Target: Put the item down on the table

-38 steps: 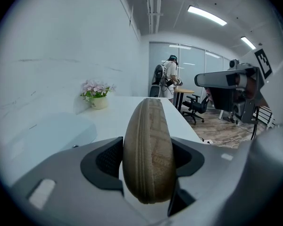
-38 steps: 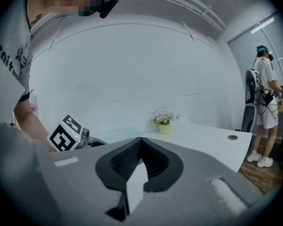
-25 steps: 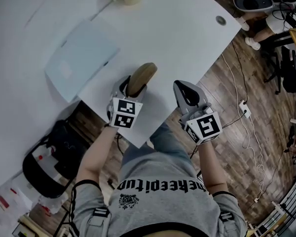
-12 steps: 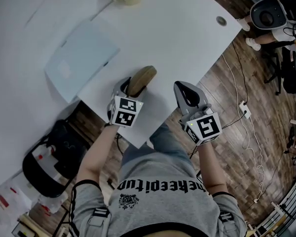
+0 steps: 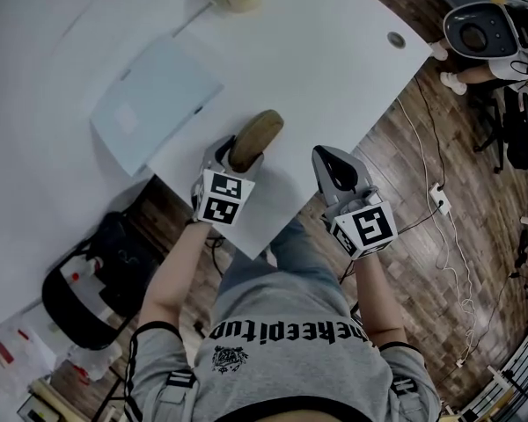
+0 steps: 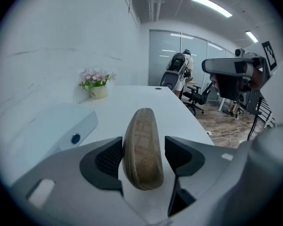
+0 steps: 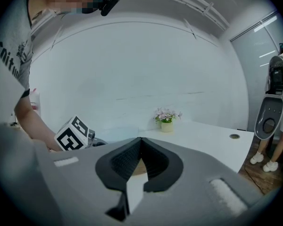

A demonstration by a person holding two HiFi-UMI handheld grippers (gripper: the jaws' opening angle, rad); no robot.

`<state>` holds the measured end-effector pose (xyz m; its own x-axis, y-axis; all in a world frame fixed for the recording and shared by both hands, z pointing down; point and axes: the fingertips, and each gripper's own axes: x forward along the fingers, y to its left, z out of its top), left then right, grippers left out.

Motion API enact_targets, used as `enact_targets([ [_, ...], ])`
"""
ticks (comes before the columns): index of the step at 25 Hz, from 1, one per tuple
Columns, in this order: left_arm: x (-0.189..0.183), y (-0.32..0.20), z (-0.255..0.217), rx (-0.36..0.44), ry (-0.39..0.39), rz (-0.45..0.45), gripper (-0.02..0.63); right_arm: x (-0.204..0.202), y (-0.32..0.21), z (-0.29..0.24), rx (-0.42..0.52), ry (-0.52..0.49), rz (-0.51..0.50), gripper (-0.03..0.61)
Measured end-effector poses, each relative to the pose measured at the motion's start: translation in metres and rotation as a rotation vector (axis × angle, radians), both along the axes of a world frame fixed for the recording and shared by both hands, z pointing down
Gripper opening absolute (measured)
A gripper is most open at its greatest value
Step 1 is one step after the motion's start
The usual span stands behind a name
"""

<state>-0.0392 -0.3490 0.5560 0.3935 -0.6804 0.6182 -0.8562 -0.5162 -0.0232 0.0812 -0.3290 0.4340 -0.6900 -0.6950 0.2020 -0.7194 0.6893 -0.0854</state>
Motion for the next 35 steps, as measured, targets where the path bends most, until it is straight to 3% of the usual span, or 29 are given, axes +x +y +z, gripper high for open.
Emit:
enact_targets([
  [8, -0.017, 0.028, -0.054, 0.175, 0.028, -0.004, 0.048, -0.018, 0.025, -0.009, 0.030, -0.012, -0.003, 0.000],
  [10, -0.021, 0.036, -0.066, 0.205, 0.049, -0.011, 0.017, -0.022, 0.033, -0.012, 0.037, -0.015, 0.002, 0.002],
  [35, -0.060, 0.134, -0.174, 0.434, 0.235, -0.015, 0.017, -0.049, 0.116, -0.042, 0.137, 0.036, 0.064, 0.000],
])
